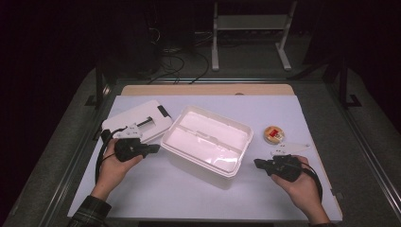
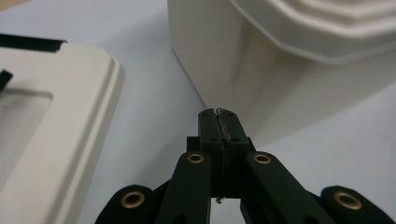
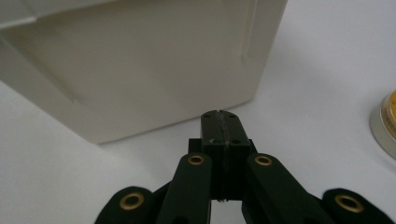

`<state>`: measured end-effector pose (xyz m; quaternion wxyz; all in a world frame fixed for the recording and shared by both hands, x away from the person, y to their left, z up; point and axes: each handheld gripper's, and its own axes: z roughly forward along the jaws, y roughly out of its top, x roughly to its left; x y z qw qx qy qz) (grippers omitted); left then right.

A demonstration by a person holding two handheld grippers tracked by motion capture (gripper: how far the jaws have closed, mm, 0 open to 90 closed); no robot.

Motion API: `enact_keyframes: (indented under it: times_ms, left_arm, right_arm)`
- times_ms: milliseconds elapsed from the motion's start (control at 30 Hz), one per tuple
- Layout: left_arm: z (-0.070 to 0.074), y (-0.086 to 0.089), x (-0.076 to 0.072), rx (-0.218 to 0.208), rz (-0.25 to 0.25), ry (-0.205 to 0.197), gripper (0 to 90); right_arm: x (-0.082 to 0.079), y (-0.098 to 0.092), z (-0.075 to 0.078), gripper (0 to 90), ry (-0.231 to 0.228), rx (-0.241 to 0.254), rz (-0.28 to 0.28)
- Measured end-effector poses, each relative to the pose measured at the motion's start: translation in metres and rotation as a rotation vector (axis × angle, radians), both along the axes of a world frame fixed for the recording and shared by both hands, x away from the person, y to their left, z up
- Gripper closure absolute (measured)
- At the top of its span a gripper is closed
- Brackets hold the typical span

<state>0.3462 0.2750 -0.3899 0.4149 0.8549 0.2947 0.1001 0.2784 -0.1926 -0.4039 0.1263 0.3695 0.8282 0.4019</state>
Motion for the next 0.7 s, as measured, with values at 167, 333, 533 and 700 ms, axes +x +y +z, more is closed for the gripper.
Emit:
enact_keyframes:
  times_ms: [167, 333, 533, 700]
  left_arm:
    - [0.005, -0.006, 0.013, -0.012, -0.011, -0.013, 89.7]
    - [0.008, -0.011, 0.026, -0.03, -0.021, -0.026, 89.7]
    - [0.011, -0.019, 0.031, -0.054, -0.05, -0.036, 89.7]
    - [0.011, -0.023, 0.029, -0.055, -0.077, -0.039, 89.7]
  right_arm:
    - [0.008, 0.005, 0.004, 90.0, -0.008, 0.006, 0.009]
    - [0.016, 0.012, 0.004, 90.0, -0.008, 0.006, 0.016]
    - [0.023, 0.015, 0.006, 90.0, -0.018, 0.007, 0.012]
    - [0.026, 0.017, 0.008, 90.0, -0.028, 0.01, 0.014]
